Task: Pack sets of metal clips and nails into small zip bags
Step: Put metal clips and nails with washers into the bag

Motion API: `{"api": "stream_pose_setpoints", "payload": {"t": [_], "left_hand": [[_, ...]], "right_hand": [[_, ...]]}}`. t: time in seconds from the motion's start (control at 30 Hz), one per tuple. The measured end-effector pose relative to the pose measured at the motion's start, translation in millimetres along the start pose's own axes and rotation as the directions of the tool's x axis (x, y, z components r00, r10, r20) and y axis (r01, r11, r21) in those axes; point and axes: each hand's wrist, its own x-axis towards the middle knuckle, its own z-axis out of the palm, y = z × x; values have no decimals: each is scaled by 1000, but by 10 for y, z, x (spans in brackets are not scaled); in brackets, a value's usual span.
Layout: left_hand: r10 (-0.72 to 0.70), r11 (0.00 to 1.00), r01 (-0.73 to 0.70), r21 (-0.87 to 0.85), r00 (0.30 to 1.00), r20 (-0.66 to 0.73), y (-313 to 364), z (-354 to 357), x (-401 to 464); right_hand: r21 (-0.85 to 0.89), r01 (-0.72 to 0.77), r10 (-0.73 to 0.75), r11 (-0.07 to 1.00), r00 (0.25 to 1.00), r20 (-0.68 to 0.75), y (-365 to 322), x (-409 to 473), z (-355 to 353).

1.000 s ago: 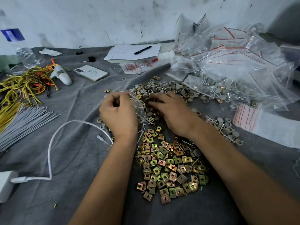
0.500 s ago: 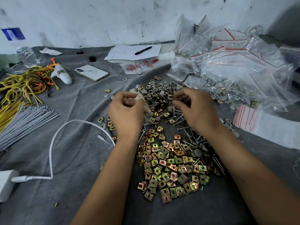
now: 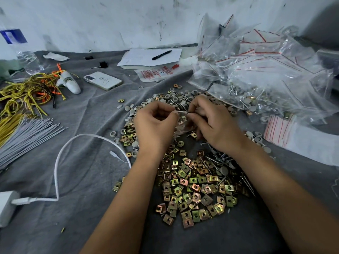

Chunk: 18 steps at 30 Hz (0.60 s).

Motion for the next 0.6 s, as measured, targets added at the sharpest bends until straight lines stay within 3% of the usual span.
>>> {"api": "stream_pose_setpoints", "payload": {"t": [0.2, 0.37, 0.5, 0.6], "left_hand": [[261, 963, -249, 99, 956, -134, 57, 24, -89], [253, 966, -235, 105, 942, -219, 34, 15, -75], [188, 982, -181, 54, 925, -331, 40, 2, -50], [152, 986, -166, 3, 895, -420, 49, -17, -20]], "right_hand": [[-2, -15, 15, 1000, 994, -109, -16, 15, 62], [-71, 21, -41, 997, 952, -302, 55, 40, 35], [-398, -13, 12, 917, 1000, -4, 151, 77, 75], [-452, 64, 20, 890, 984, 178, 132, 110, 124]]}}
